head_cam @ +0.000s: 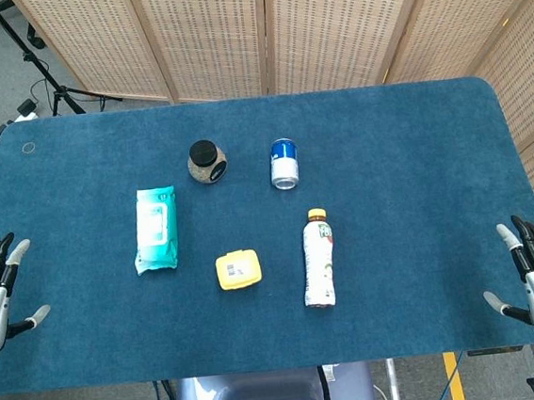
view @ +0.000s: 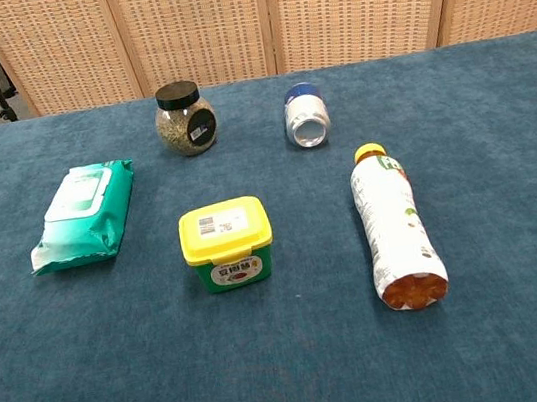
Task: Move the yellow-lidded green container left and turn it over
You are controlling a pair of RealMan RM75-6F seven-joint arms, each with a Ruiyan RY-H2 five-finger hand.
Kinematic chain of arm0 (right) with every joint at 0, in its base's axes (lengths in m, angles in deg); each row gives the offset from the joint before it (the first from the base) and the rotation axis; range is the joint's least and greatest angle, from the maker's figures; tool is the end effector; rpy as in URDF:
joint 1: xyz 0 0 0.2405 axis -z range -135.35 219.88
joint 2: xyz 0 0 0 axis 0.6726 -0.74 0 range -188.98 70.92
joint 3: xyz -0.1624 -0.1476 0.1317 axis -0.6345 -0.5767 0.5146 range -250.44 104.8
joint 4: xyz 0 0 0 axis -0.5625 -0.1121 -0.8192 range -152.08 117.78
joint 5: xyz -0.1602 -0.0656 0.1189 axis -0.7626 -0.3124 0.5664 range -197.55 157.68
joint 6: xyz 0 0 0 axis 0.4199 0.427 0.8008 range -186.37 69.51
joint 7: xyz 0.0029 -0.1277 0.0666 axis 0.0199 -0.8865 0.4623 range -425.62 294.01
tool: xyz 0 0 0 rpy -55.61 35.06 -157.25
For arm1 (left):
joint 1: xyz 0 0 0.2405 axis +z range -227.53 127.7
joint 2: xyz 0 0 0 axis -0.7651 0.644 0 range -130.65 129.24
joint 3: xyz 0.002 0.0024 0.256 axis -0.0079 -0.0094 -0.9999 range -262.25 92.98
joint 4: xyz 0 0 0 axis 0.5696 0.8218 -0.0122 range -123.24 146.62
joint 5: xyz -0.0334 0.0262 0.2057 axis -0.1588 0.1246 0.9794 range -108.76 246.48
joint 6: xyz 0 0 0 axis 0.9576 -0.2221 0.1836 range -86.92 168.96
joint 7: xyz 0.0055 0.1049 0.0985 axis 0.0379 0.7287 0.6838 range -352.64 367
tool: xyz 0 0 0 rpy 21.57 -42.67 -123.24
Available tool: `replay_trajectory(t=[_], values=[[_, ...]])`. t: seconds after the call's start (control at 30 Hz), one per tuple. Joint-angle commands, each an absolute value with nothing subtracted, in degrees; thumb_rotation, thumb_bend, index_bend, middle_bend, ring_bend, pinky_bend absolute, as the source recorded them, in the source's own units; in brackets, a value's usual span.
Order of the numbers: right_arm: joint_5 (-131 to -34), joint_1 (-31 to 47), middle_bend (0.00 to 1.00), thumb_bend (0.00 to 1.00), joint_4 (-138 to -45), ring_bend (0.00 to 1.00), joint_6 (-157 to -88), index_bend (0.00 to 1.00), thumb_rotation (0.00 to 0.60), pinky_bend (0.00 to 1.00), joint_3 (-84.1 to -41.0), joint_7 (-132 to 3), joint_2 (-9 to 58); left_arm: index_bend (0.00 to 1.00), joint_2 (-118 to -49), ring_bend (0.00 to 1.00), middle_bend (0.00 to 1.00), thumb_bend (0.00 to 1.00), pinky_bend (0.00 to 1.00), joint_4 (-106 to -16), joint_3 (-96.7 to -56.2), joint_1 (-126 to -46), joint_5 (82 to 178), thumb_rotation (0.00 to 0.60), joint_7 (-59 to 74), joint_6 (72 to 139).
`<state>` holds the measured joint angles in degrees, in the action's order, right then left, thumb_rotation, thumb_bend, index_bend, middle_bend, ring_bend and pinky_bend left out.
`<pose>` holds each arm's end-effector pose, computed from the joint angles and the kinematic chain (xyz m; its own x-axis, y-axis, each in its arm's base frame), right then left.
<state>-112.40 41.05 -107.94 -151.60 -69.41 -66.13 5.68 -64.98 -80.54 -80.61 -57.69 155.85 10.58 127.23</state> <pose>-0.3024 -0.1619 0.1715 0.4123 0.1236 0.9026 -0.9046 -0.0624 0.4218 -0.2960 0.2005 0.1628 0.4451 -0.0620 0.8933 0.8908 -0.0715 -0.4488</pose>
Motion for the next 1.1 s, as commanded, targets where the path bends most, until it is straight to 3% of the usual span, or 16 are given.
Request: replay_trajectory(t=[0.03,0.5,0.73,1.1], values=[[-112.47,41.05,0.0,0.0,-107.94,0.0,-151.6,0.02,0.6,0.0,-69.46,-66.16,5.69,0.0,-64.88,0.0,0.0,0.0,0.0,-80.62,-80.68,-57.75,155.83,0.6,10.45,127.08],[-112.17,40.95,0.0,0.0,-108.42,0.0,-151.36,0.02,0.6,0.0,-69.3,-65.31,5.24,0.0,-64.94,0.0,0.0,0.0,0.0,-84.08,-82.89,-62.25,161.12,0.6,0.71,120.3],[-112.27,40.91,0.0,0.0,-108.53,0.0,-151.27,0.02,0.6,0.0,-69.36,-64.53,4.85,0.0,-73.19,0.0,0.0,0.0,0.0,-86.62,-81.43,-70.74,163.93,0.6,-2.33,111.44],[-112.01,41.0,0.0,0.0,-108.66,0.0,-151.47,0.02,0.6,0.0,-69.19,-63.38,4.3,0.0,-87.23,0.0,0.0,0.0,0.0,-82.36,-77.85,-76.79,153.91,0.6,6.85,102.57]])
